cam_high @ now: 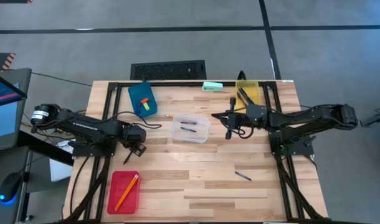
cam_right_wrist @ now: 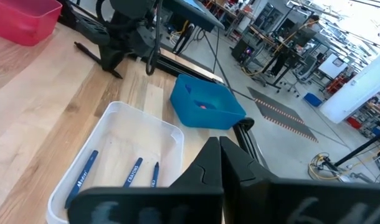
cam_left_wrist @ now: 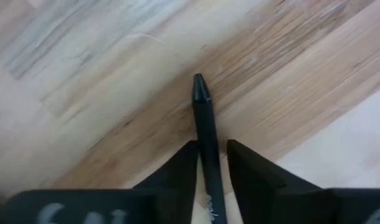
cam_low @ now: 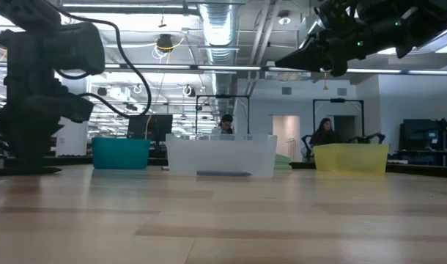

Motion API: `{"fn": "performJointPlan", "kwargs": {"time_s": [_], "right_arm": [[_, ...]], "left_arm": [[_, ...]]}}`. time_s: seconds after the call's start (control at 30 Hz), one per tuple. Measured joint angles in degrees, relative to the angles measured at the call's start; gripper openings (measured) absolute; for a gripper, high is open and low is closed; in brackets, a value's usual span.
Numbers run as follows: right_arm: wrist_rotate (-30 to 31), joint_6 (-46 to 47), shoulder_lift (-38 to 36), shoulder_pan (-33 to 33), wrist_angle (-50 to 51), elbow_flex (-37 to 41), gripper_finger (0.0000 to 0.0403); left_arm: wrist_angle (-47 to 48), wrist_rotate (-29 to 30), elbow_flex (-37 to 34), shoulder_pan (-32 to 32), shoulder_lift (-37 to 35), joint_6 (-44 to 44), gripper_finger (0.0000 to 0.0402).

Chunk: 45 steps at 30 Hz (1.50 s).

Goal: Sort crayons/erasers/pens/pencils in bins
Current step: Put the black pen into the yellow bin

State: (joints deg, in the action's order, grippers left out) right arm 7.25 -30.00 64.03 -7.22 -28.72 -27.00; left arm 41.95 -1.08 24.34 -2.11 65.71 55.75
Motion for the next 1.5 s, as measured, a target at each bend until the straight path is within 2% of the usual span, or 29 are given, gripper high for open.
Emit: {"fn": "performJointPlan", "kwargs": {"time_s": [0.13, 0.2, 0.47, 0.63, 0.77, 0.83, 0.97, 1.07, 1.17, 1.27, 1.4, 1.5], "right_arm": [[0.0, 0.2, 0.0, -0.8, 0.1, 0.0, 0.0004], [0.0, 0.5, 0.0, -1.0, 0.2, 0.0, 0.0004], [0.0, 0.6, 0.0, -1.6, 0.5, 0.0, 0.0004], [0.0, 0.6, 0.0, -1.6, 0.4, 0.0, 0.0004], [0.0, 1.3, 0.0, -1.7, 0.5, 0.0, 0.0003], [-1.0, 3.1, 0.0, -2.5, 0.5, 0.0, 0.0003], [-9.1, 9.1, 1.9, -5.7, -1.3, 0.0, 0.0002], [-13.1, 14.2, 5.0, -7.8, -6.5, 0.0, 0.0003], [-16.9, 19.6, 9.8, -9.1, -11.4, -0.6, 0.0003], [-20.3, 24.6, 15.0, -9.4, -12.4, -4.1, 0.0003], [-23.2, 32.2, 22.8, -8.4, -12.3, -10.6, 0.0011], [-27.4, 37.0, 28.7, -7.4, -12.6, -15.6, 0.0035]], "left_arm": [[0.7, 0.7, 0.0, 0.0, 0.0, -1.4, 0.0027], [0.8, 1.4, 0.0, 0.0, 0.0, -1.3, 0.0014], [0.8, 4.2, 1.1, -0.1, -2.0, -3.6, 0.0015], [0.7, 7.7, 2.5, 0.0, -7.9, -4.2, 0.001], [-3.0, 12.5, 2.2, 0.0, -14.0, -5.0, 0.0012], [-7.8, 15.3, 1.5, 0.0, -16.9, -6.7, 0.0013], [-19.1, 19.8, -0.3, 0.0, -22.0, -12.8, 0.0009], [-30.5, 21.5, -2.3, 0.3, -24.5, -19.2, 0.001], [-42.6, 20.5, -4.7, 1.6, -25.1, -24.8, 0.001], [-54.3, 18.6, -7.3, 3.3, -24.4, -28.8, 0.001], [-69.3, 16.3, -10.5, 5.9, -21.3, -33.0, 0.001], [-79.8, 13.6, -12.1, 7.7, -17.4, -35.2, 0.001]]}}
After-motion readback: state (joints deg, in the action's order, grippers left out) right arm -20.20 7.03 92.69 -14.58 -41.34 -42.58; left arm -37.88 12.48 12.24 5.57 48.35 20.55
